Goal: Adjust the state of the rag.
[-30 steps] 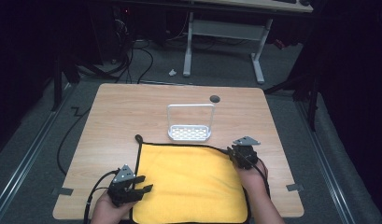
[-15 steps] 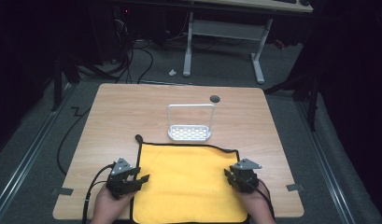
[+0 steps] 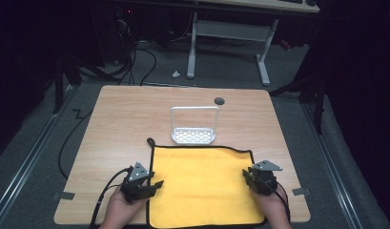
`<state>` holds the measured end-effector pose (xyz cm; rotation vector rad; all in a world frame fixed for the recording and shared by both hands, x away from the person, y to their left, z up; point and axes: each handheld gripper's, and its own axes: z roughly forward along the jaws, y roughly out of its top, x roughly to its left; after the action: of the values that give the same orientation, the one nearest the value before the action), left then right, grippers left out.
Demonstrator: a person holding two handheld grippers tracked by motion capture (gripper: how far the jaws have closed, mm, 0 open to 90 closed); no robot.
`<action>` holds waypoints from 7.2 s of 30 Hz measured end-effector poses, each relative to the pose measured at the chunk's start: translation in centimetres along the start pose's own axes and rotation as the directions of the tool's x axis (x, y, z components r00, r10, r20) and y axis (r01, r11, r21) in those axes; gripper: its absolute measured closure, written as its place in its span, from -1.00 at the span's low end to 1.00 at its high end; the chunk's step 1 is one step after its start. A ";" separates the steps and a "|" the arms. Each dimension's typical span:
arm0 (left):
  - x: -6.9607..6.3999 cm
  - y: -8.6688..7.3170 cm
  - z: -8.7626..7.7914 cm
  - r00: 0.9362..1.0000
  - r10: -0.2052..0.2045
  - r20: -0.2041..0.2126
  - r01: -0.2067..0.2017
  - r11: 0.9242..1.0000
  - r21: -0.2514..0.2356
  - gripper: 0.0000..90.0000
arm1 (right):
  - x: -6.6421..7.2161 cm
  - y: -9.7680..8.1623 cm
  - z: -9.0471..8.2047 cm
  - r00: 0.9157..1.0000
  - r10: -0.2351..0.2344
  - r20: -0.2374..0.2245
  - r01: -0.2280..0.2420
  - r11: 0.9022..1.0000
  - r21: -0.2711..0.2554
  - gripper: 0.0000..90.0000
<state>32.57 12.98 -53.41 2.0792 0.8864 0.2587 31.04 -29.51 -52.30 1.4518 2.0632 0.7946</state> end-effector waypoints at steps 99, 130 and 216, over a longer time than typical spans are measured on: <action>7.3 4.7 4.9 0.962 -0.274 -0.016 0.273 0.961 -0.039 0.79 | 26.4 3.7 0.9 0.813 -0.444 -0.376 0.395 0.896 -0.201 0.84; 10.8 1.8 -2.4 0.900 -0.424 -0.102 0.405 0.900 -0.160 0.84 | 31.3 6.9 -1.0 0.769 -0.500 -0.398 0.375 0.857 -0.353 0.85; 1.8 9.1 7.3 0.959 -0.141 -0.247 0.151 0.988 0.021 0.51 | 11.1 0.0 -2.9 0.962 -0.190 -0.198 0.161 0.975 -0.153 0.50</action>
<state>41.87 6.05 -51.24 2.0346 1.1965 0.4284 25.58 -19.49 -50.95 1.1336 2.2093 1.0307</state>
